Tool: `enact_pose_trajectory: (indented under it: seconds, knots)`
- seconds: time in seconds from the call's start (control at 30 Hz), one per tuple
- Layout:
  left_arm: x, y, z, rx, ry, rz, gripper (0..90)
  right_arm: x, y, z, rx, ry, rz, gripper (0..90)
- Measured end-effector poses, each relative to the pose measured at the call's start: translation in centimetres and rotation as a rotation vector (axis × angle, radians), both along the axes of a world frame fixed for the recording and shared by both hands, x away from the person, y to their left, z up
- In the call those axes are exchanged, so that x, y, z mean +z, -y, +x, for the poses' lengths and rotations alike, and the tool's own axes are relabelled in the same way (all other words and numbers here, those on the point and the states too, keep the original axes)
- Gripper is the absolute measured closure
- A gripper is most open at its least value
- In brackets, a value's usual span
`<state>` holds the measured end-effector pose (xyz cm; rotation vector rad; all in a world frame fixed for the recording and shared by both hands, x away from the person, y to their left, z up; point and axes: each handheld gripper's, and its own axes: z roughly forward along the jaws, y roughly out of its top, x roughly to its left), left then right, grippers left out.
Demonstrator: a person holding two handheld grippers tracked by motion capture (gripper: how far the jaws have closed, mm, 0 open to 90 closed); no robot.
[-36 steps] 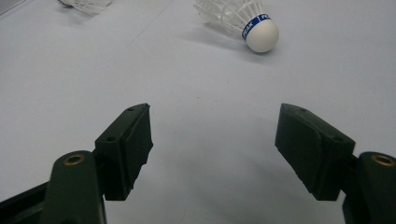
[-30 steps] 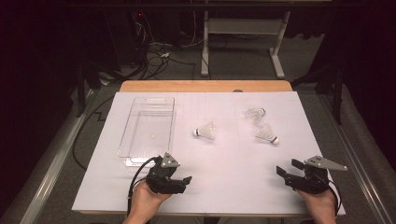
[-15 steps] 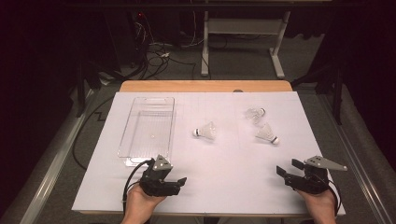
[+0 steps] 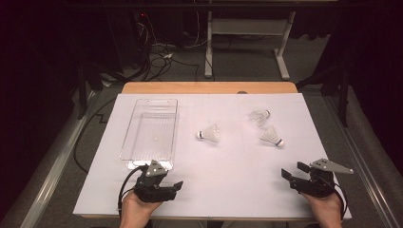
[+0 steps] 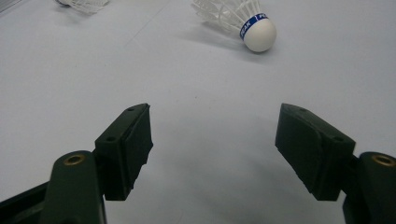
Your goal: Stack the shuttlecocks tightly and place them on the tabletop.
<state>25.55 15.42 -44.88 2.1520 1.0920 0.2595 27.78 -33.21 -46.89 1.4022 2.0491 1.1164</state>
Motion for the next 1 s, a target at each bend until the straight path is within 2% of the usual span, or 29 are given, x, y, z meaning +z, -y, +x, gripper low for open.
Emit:
enact_pose_trajectory:
  seconds: [0.4,0.57,0.77,1.0]
  knots:
    - [0.1,-1.9,-0.4,0.055,0.015,-0.016,33.4,0.0,0.0,0.0,-0.005,-0.001,-0.001,27.6]
    - [0.0,-2.8,-0.4,0.083,0.032,0.01,33.2,0.0,0.0,0.0,-0.006,0.0,-0.003,27.6]
    - [-0.3,-3.9,-0.5,0.106,0.03,-0.004,33.1,0.0,0.0,0.0,-0.009,-0.003,-0.002,27.6]
    - [-0.3,-5.2,-0.7,0.143,0.053,-0.018,32.3,0.0,0.0,0.0,-0.012,-0.001,-0.003,27.6]
